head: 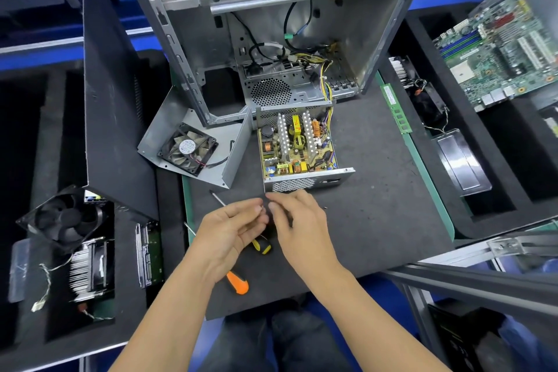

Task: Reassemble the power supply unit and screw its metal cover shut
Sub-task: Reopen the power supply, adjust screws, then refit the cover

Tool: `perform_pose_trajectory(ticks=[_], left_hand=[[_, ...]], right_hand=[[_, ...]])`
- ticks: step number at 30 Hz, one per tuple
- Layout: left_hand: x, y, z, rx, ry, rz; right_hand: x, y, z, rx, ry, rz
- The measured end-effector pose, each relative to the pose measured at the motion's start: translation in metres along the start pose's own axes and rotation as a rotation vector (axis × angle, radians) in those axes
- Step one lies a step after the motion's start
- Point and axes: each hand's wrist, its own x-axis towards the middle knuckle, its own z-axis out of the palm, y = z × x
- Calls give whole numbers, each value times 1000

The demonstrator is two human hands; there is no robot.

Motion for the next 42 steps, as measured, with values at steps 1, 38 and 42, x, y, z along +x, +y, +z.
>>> perform_pose_trajectory(ticks=[1,38,42], left_hand=[[1,2,-4,-38,14,18],[-5,31,27,-91,-123,104],[-5,31,28,-61,-128,128]], right_hand=[[0,0,1,-9,10,-11],[37,3,-86,393,261,254],[40,2,-91,356,255,242]])
